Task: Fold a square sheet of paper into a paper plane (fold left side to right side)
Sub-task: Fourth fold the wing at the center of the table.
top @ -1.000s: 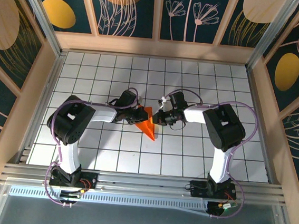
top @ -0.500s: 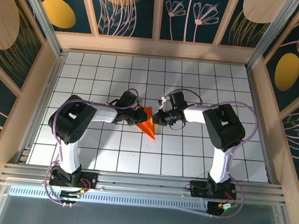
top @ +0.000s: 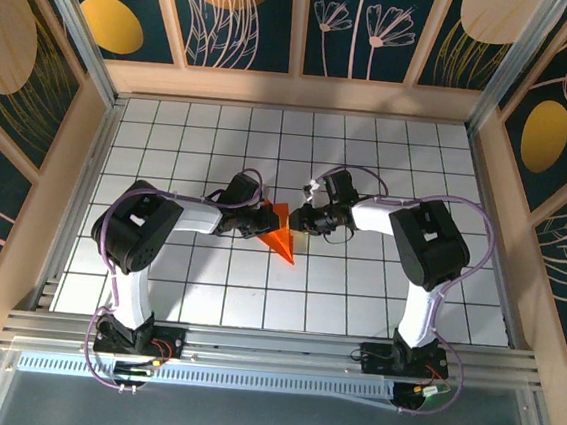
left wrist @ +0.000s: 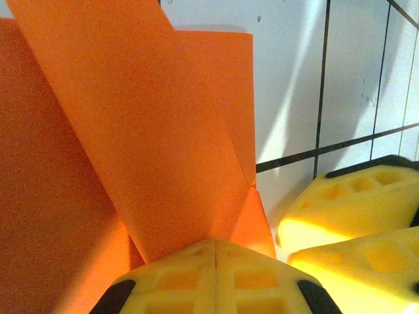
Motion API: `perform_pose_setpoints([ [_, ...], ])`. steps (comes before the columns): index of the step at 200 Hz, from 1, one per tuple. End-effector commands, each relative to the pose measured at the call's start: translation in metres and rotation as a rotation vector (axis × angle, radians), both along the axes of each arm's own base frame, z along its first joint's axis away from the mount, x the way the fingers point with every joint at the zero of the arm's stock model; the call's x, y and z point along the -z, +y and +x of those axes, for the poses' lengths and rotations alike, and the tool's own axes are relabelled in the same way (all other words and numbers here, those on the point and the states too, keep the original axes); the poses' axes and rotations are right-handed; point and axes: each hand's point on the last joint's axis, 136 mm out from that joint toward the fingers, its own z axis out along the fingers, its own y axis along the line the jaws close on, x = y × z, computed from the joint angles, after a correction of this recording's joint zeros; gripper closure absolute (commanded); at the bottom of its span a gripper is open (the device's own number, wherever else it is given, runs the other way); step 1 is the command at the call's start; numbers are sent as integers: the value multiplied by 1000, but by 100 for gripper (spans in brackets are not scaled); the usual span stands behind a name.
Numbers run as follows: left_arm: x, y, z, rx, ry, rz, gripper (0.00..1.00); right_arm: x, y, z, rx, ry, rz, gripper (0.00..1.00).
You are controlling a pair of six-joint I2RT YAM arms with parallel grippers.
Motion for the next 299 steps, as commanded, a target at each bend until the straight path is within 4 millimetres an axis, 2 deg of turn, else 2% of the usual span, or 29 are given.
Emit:
perform_pose_setpoints([
  [1, 38, 22, -19, -21, 82, 118, 97, -27, -10, 10, 35, -54, 9, 72],
  [21, 37, 22, -19, -21, 79, 117, 97, -38, -14, 5, 30, -60, 28, 72],
  [51, 36, 21, -19, -21, 78, 117, 97, -50, -9, -21, -35, -21, 83, 91],
  [75, 36, 22, -18, -24, 77, 118, 97, -43, 1, -50, -97, 34, 96, 100],
  [103, 37, 22, -19, -24, 80, 120, 97, -30, 12, -73, -137, 76, 88, 100],
  [150, 37, 22, -18, -20, 77, 124, 97, -15, 17, -81, -143, 109, 80, 100],
  [218, 37, 22, -18, -23, 77, 127, 97, 2, 8, -98, -144, 160, 44, 100],
  [299, 38, 22, -18, -19, 80, 130, 98, 10, 4, -106, -148, 186, 26, 100],
])
